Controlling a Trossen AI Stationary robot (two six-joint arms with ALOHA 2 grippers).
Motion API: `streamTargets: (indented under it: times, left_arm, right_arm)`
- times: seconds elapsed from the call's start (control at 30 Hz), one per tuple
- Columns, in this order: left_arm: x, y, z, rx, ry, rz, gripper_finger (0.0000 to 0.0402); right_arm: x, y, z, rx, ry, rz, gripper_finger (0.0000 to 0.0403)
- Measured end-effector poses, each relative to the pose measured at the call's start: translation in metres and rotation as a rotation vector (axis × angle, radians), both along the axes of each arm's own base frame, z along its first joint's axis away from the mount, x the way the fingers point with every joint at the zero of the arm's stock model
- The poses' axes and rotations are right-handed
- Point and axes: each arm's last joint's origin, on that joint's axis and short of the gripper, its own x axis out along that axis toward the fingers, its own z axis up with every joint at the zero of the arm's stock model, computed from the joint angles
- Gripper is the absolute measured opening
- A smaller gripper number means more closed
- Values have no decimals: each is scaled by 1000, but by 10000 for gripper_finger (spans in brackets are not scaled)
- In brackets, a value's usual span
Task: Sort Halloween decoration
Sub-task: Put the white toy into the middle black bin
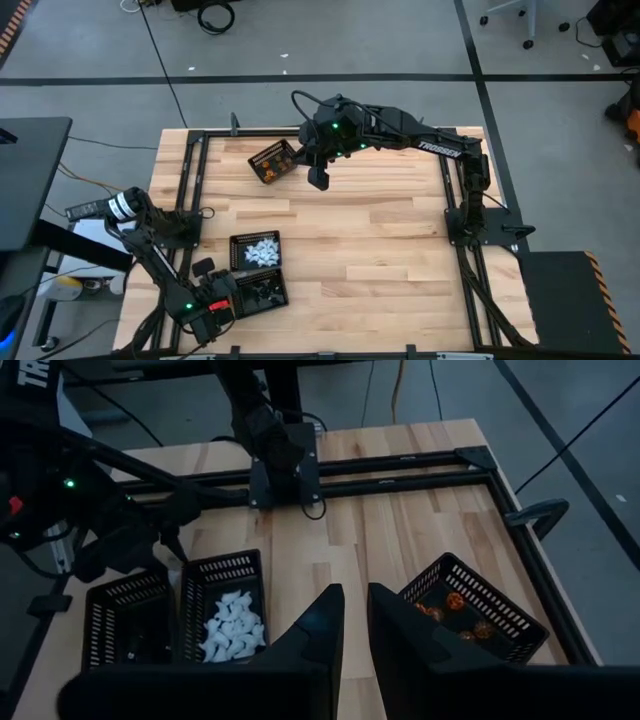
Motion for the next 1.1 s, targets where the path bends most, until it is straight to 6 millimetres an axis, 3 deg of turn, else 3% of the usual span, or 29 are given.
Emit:
streamTargets:
  times: [0.17, 0.73, 1.1]
  left_arm:
    - [1, 0, 0, 17, -15, -24, 188]
    - [4, 1, -6, 35, -132, -73, 167]
    - [5, -2, -7, 0, -143, -58, 54]
  right_arm:
    - [0, 1, 0, 6, 0, -2, 54]
    - [0, 0, 0, 9, 0, -5, 54]
    - [0, 0, 0, 8, 0, -7, 54]
